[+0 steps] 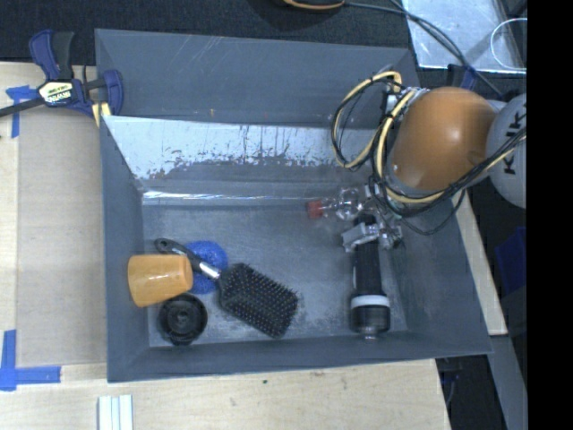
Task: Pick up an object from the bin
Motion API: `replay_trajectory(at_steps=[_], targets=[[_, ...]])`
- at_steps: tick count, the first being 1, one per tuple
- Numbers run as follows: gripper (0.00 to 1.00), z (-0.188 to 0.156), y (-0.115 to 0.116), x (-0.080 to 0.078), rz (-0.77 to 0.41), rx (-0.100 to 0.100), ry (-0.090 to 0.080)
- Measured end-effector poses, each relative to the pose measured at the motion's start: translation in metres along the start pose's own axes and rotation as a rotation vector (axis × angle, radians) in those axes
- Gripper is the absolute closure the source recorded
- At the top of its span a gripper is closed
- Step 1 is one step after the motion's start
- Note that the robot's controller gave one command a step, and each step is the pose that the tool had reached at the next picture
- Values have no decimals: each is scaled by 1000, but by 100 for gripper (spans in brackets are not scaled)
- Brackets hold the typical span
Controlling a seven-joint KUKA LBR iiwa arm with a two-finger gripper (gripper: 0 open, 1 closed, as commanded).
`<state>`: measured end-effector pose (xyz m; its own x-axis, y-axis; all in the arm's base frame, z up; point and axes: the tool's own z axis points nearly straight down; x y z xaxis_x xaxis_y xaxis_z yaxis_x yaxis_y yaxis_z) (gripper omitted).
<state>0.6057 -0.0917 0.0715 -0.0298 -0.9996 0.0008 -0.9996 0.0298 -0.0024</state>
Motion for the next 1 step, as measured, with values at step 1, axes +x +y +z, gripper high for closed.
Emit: replay_trajectory(at_steps=[1], targets=[[100,-2,0,0,1,1,-1]])
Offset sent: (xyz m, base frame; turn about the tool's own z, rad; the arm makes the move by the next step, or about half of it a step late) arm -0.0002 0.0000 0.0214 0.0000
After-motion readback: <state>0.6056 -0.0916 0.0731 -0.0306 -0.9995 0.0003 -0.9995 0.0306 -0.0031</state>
